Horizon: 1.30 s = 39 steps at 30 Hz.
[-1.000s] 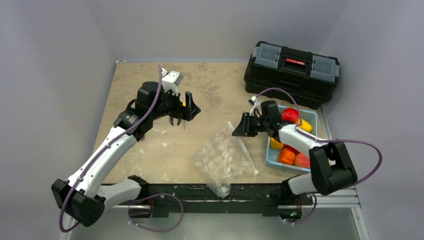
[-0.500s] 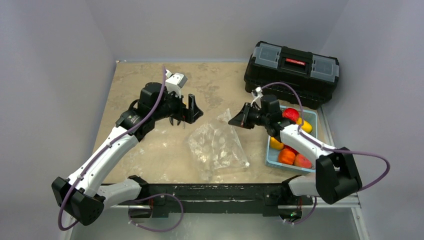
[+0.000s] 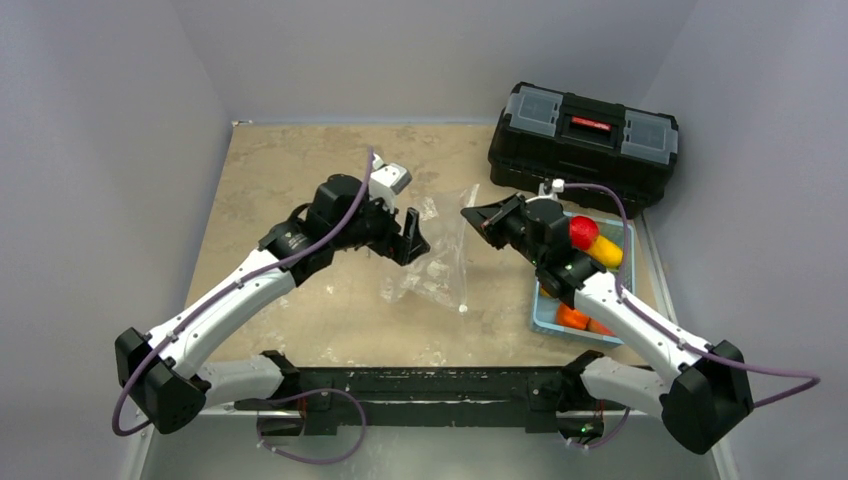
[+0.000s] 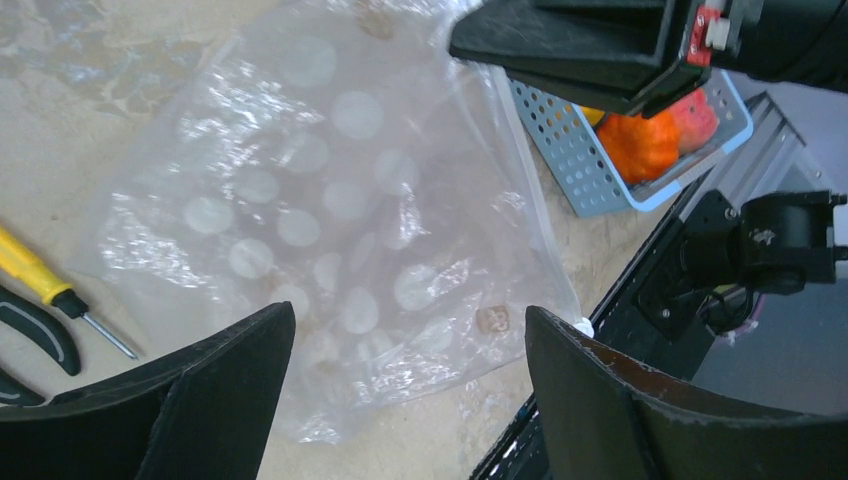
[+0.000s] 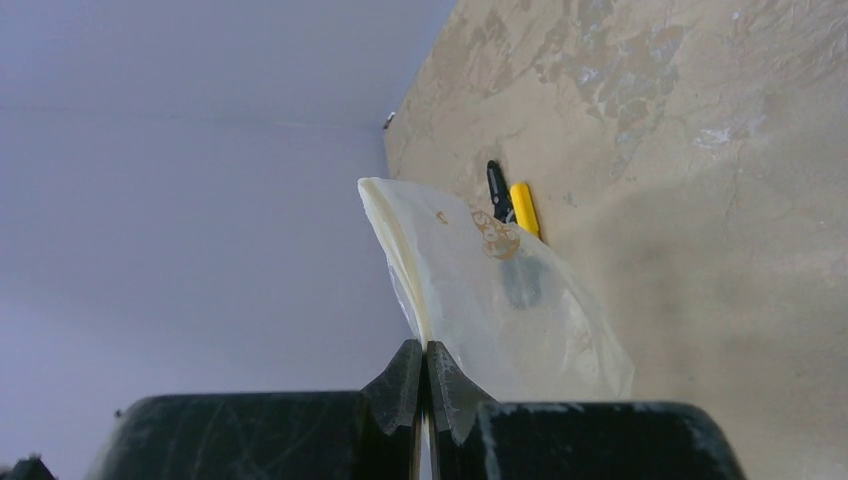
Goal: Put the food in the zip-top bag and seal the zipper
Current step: Pick up the zipper food storage bag at the center of the board, then open the zipper of the food storage bag at the center of the board.
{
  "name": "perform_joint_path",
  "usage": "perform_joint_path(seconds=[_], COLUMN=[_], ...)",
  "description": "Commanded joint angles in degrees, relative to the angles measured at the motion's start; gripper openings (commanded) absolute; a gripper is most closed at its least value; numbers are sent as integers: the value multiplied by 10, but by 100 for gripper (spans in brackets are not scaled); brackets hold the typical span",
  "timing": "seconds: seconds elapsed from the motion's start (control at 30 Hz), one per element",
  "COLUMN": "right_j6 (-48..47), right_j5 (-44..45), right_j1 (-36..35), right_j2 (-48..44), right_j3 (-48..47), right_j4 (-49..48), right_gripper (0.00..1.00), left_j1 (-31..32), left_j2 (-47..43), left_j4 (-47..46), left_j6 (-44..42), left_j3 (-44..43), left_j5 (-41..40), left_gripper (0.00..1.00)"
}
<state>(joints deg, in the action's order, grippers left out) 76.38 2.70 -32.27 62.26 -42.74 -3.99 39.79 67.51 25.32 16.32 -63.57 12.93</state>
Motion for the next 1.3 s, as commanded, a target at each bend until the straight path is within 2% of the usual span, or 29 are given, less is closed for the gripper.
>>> perform_joint_path(seconds=[0.0,0.17,0.37,0.43,0.6,0.77,0.9,0.93,1.07,1.27], right_j6=[83,103,117,116,123,122,123,124,128,129], right_j5=[114,159,195,208,213,221,230,232,232,221], right_j1=[-49,-96,-127,-133,-134,-135,-136,-135,-136,-136], right_j2=[23,57,65,62,56,48,38,37,37,39], right_j3=[-38,-62,-68,-69,-65,-63,-59,-59,-58,-56], right_j4=[22,37,37,38,39,39,39,39,39,38], right_gripper=[0,0,0,0,0,0,0,0,0,0], left_j1=[34,63,110,123,145,147,147,147,147,147], left_j2=[8,18,50,65,88,102,117,121,122,93], left_j4=[1,14,46,61,75,82,95,99,100,68], left_j6=[-30,-42,-70,-79,-80,-78,-76,-75,-67,-53], left_j3=[-30,-35,-54,-67,-81,-89,-99,-103,-106,-84], left_j5=[-46,-91,-166,-184,-196,-194,-204,-205,-195,-195], left_gripper=[83,69,65,60,55,40,37,38,57,74])
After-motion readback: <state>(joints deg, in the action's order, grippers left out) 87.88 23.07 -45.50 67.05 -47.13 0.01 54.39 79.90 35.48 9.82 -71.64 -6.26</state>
